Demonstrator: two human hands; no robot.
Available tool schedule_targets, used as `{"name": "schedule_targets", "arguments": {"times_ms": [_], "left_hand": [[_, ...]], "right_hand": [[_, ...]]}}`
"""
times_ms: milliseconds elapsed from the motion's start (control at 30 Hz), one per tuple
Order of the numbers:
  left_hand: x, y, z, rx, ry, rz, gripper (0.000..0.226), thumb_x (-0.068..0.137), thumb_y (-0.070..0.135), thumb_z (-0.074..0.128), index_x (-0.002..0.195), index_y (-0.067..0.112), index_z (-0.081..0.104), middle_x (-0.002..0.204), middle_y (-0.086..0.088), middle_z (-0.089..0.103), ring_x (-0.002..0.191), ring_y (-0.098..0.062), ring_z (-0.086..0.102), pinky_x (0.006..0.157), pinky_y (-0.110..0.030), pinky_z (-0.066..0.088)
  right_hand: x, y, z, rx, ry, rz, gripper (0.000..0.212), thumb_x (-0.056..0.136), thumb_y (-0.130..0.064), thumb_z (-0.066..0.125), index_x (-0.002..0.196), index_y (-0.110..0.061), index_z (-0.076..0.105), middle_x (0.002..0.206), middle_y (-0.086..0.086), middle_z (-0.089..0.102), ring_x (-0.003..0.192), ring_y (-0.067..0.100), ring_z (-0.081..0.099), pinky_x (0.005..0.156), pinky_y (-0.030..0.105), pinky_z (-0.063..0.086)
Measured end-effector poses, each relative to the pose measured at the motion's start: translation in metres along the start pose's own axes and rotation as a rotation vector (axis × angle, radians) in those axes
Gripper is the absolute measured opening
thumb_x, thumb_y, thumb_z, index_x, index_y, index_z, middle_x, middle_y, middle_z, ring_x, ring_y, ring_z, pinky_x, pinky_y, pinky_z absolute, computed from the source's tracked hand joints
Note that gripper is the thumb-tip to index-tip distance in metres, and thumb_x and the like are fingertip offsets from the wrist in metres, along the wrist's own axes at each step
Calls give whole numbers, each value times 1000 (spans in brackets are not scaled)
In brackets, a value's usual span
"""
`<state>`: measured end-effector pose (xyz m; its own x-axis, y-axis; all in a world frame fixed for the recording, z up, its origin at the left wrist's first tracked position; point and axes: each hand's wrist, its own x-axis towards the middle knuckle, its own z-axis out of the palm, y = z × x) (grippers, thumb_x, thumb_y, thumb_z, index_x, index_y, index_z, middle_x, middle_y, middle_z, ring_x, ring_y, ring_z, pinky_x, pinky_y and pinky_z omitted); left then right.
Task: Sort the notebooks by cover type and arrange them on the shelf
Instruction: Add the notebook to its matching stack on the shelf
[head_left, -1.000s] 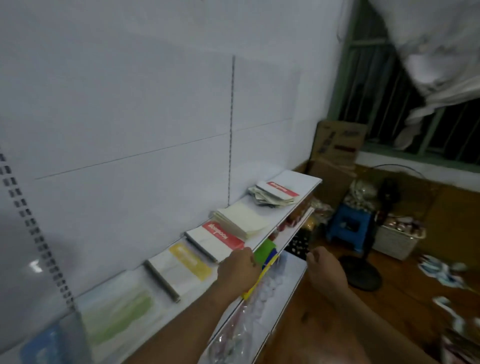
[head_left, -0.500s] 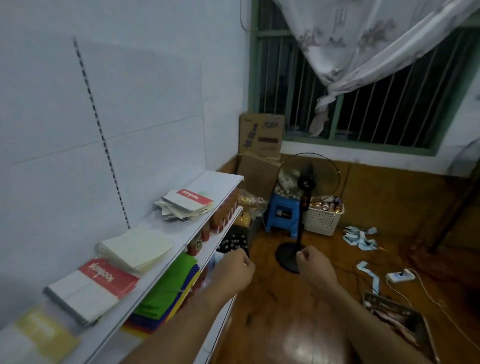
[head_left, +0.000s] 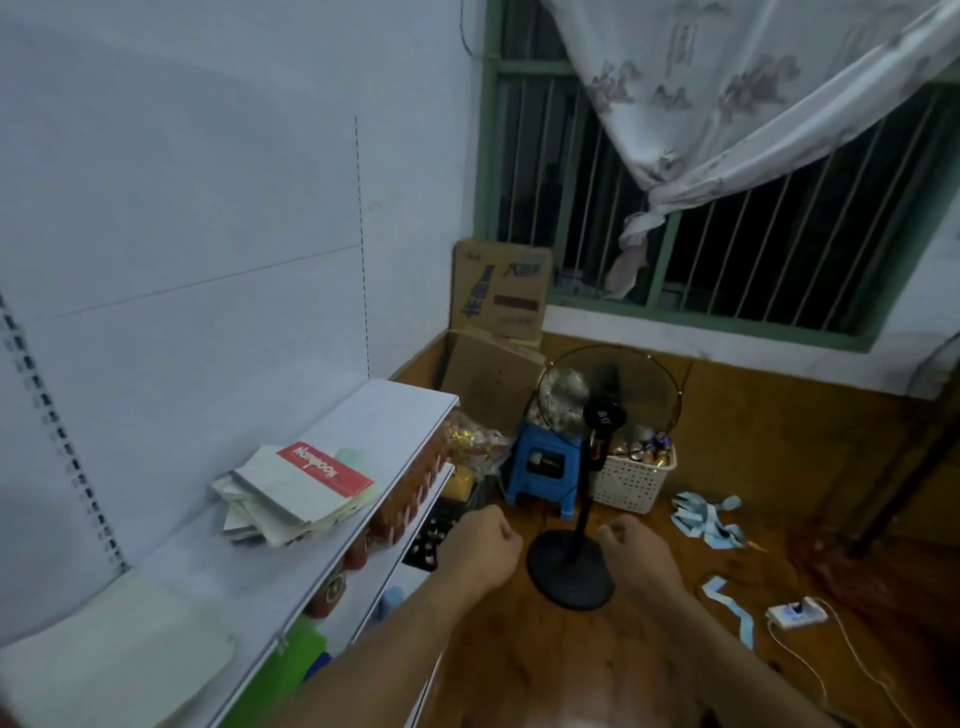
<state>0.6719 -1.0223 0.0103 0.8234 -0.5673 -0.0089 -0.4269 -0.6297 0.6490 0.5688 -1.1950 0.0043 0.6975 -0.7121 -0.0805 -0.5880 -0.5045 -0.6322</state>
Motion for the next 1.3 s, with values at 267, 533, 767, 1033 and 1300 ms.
{"name": "schedule_targets", "arguments": {"times_ms": [267, 533, 767, 1033, 1300], "left_hand": [[113, -6, 26, 25, -26, -68, 11, 93, 33, 49, 85, 26, 50, 84, 6, 57, 80, -13, 59, 68, -30, 49], [200, -24, 10, 42, 127, -292, 16, 90, 31, 49, 89, 17, 58, 97, -4, 66, 91, -22, 63, 76, -35, 53], [221, -61, -22, 34, 360, -568, 24, 89, 33, 48, 98, 16, 61, 103, -6, 65, 95, -27, 63, 76, -33, 52], [161, -144, -75, 47, 681, -912, 23, 92, 32, 48, 107, 16, 56, 110, -3, 62, 96, -19, 61, 76, -28, 49], [133, -204, -99, 11, 727, -1162, 31, 89, 29, 50, 111, 6, 52, 109, -11, 57, 99, -27, 59, 76, -36, 51]], "right_hand": [[112, -4, 24, 4, -60, -11, 21, 99, -32, 42, 97, -16, 55, 81, 2, 61, 72, 15, 58, 55, 27, 42], [242, -29, 68, -69, -245, -164, 28, 100, -36, 37, 113, -16, 52, 89, 0, 60, 73, 13, 58, 52, 24, 38], [298, -103, 133, -43, -488, -425, 20, 100, -30, 40, 108, -15, 50, 91, 8, 61, 72, 16, 55, 58, 28, 42], [254, -208, 228, -72, -752, -708, 21, 95, -27, 47, 102, -11, 59, 97, 8, 66, 81, 21, 60, 68, 27, 44], [224, -271, 278, -130, -808, -827, 36, 98, -36, 43, 115, -7, 56, 110, 9, 64, 84, 16, 57, 71, 27, 46]]}}
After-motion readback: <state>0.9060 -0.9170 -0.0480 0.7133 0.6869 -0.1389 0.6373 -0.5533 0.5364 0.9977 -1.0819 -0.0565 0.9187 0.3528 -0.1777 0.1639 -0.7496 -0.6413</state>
